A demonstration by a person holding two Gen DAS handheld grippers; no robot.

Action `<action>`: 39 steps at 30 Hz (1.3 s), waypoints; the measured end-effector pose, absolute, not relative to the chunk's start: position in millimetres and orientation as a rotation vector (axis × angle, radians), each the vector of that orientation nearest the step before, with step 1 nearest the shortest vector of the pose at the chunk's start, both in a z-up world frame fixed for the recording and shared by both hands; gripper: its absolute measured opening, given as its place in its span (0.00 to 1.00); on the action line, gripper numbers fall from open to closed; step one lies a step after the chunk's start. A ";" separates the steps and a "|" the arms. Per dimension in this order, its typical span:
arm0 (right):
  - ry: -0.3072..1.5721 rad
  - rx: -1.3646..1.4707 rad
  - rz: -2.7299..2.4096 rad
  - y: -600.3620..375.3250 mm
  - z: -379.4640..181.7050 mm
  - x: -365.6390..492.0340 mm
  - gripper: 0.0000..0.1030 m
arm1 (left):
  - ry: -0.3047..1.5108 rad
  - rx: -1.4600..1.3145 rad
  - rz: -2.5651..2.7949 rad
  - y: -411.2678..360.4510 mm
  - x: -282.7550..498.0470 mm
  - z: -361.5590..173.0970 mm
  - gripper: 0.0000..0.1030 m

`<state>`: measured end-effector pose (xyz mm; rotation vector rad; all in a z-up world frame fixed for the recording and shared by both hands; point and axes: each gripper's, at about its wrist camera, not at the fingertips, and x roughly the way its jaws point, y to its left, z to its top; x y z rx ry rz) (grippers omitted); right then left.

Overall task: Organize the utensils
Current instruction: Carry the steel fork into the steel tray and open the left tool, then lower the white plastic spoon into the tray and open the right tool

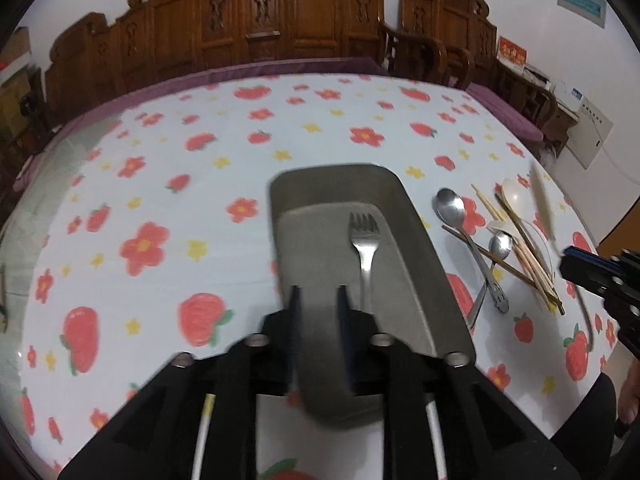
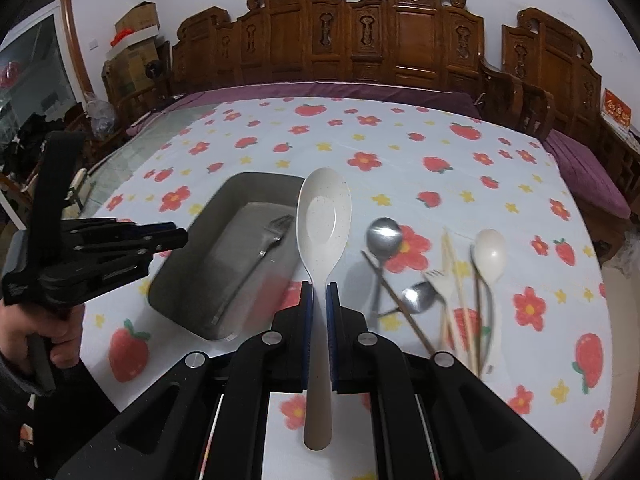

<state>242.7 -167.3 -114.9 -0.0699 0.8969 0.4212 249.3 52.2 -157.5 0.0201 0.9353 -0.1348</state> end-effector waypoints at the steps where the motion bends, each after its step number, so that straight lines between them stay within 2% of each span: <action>1: 0.898 -0.068 0.429 -162.0 -115.6 244.0 0.08 | 0.922 0.022 -0.135 57.2 245.1 -153.3 0.24; 3: 0.901 -0.067 0.446 -148.5 -117.7 248.0 0.08 | 0.904 0.025 -0.126 65.6 238.2 -147.1 0.27; 5: 0.906 -0.067 0.460 -136.6 -119.2 250.0 0.08 | 0.887 0.023 -0.123 74.1 233.3 -141.7 0.35; 6: 0.909 -0.071 0.467 -128.9 -120.3 251.6 0.08 | 0.877 0.017 -0.119 79.4 230.9 -138.4 0.44; 8: 0.913 -0.083 0.468 -116.5 -121.7 255.5 0.08 | 0.857 0.005 -0.111 89.0 227.2 -132.9 0.51; 10: 0.923 -0.073 0.471 -104.4 -123.5 262.2 0.08 | 0.843 -0.001 -0.101 96.7 224.7 -128.7 0.66; 15: 0.959 -0.047 0.484 -78.0 -132.7 279.3 0.08 | 0.790 -0.014 -0.077 116.6 219.1 -116.0 0.84; 19: 1.000 -0.059 0.487 -56.1 -149.4 288.2 0.08 | 0.772 -0.020 -0.051 130.6 216.8 -107.9 0.89; 31: 1.086 -0.082 0.481 -14.6 -189.9 297.6 0.08 | 0.768 -0.020 -0.030 150.4 208.5 -103.1 0.89; 39: 1.116 0.012 0.508 -17.0 -190.4 300.1 0.09 | 0.769 -0.013 -0.018 150.6 206.3 -101.2 0.89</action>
